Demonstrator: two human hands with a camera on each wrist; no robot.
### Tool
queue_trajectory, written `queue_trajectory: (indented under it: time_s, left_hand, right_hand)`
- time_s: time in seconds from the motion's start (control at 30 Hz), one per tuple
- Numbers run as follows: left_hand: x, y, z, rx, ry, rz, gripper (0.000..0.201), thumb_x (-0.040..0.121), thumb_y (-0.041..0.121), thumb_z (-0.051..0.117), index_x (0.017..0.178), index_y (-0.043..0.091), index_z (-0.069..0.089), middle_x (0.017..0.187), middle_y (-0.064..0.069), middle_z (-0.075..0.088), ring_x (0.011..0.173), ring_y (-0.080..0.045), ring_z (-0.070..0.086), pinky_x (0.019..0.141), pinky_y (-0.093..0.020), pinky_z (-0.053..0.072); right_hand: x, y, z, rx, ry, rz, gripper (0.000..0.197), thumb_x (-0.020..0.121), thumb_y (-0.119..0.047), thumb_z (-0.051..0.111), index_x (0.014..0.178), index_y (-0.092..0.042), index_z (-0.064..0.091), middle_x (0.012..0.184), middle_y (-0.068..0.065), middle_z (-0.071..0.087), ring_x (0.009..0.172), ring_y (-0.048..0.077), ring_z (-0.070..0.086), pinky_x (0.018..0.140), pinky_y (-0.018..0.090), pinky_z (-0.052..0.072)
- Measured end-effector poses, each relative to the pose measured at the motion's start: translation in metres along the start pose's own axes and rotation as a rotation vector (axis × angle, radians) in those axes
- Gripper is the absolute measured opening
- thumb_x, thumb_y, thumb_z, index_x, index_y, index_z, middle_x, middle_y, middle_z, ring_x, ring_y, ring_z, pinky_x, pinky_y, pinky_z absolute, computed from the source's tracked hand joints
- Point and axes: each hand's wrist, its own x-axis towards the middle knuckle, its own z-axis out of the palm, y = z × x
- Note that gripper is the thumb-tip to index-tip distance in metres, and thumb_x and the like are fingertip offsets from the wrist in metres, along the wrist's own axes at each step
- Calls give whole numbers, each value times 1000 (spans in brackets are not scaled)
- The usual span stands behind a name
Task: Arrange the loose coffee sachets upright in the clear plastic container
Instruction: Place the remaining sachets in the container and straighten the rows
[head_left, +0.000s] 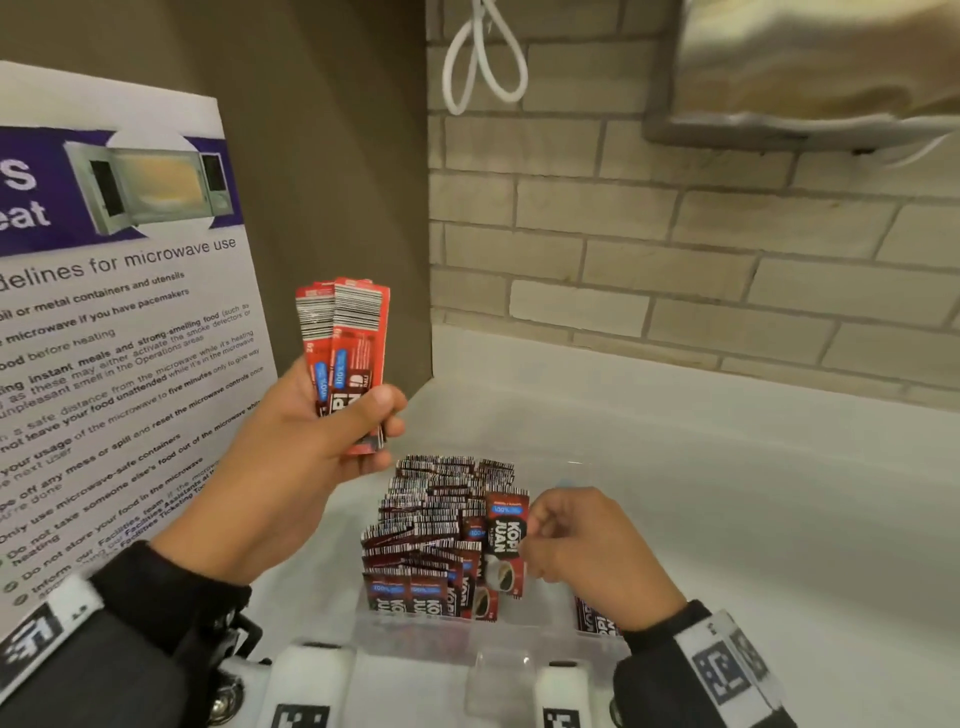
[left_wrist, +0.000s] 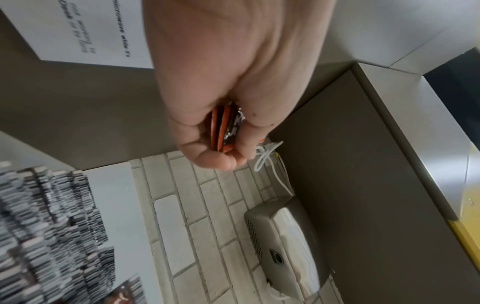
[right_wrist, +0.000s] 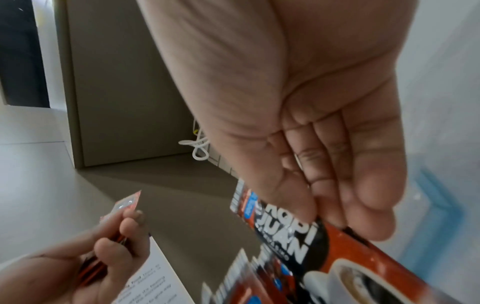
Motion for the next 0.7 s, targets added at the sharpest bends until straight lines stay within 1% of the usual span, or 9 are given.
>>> queue_trajectory:
  time_s: [0.1, 0.17, 0.23, 0.33, 0.37, 0.43, 0.47, 0.57, 0.7]
  left_hand:
    - [-2, -4, -3, -62, 5, -51, 23, 70, 20, 63, 91, 21, 53, 68, 4, 62, 61, -6, 61, 45, -17, 46]
    - [-3, -8, -4, -100, 2, -83, 23, 70, 20, 63, 91, 20, 54, 68, 3, 60, 60, -6, 60, 42, -16, 44]
    - [-3, -10, -3, -136, 4, -113, 30, 68, 21, 68, 94, 18, 53, 70, 2, 59, 60, -7, 59, 42, -15, 43]
    - [-2, -13, -1, -145, -16, -141, 52, 55, 36, 84, 94, 15, 55, 73, 0, 62, 63, -8, 61, 43, -17, 45]
    - [-2, -13, 0, -151, -17, -152, 49, 58, 37, 83, 92, 15, 57, 74, 0, 63, 64, -9, 62, 44, -17, 45]
    - [-2, -15, 2, -207, -16, -184, 25, 71, 26, 70, 91, 14, 59, 74, -2, 64, 63, -10, 62, 44, -18, 47]
    - [-2, -15, 3, -245, -21, -203, 20, 74, 20, 64, 93, 13, 59, 75, -4, 65, 63, -11, 63, 44, -19, 48]
    - [-3, -19, 4, -349, -52, -251, 31, 75, 10, 52, 105, 7, 56, 82, -12, 68, 65, -17, 67, 46, -24, 53]
    - [-5, -23, 8, -315, -85, -268, 28, 88, 2, 45, 112, 6, 60, 97, -16, 72, 79, -24, 72, 57, -33, 59]
  right_hand:
    - [4, 3, 11, -46, -25, 35, 22, 74, -1, 64, 64, -19, 58, 73, 9, 69, 70, 22, 67, 72, 35, 57]
    - [5, 4, 18, -65, -25, 38, 23, 75, -1, 63, 63, -20, 57, 74, 8, 70, 73, 23, 68, 73, 38, 57]
    - [6, 5, 23, -80, -25, 43, 23, 76, -1, 63, 63, -20, 56, 73, 5, 69, 74, 20, 68, 74, 37, 57]
    - [7, 7, 26, -89, -41, 70, 21, 77, -5, 67, 64, -19, 56, 67, -1, 66, 72, 18, 68, 75, 33, 57]
    - [7, 7, 26, -83, -47, 82, 21, 78, -6, 68, 64, -18, 56, 65, -1, 65, 70, 18, 68, 74, 31, 58]
    - [7, 7, 24, -55, -73, 110, 21, 79, -6, 68, 64, -16, 57, 62, 0, 64, 62, 16, 66, 69, 28, 58]
    - [7, 8, 22, -45, -87, 122, 19, 79, -6, 67, 65, -14, 57, 62, 2, 64, 60, 15, 65, 68, 27, 58]
    - [7, 8, 18, -41, -99, 133, 15, 80, -7, 68, 68, -11, 60, 65, 6, 66, 60, 16, 66, 70, 30, 59]
    - [3, 6, 5, -86, -44, 123, 13, 81, -17, 69, 73, -9, 62, 70, 6, 69, 63, 16, 68, 71, 28, 57]
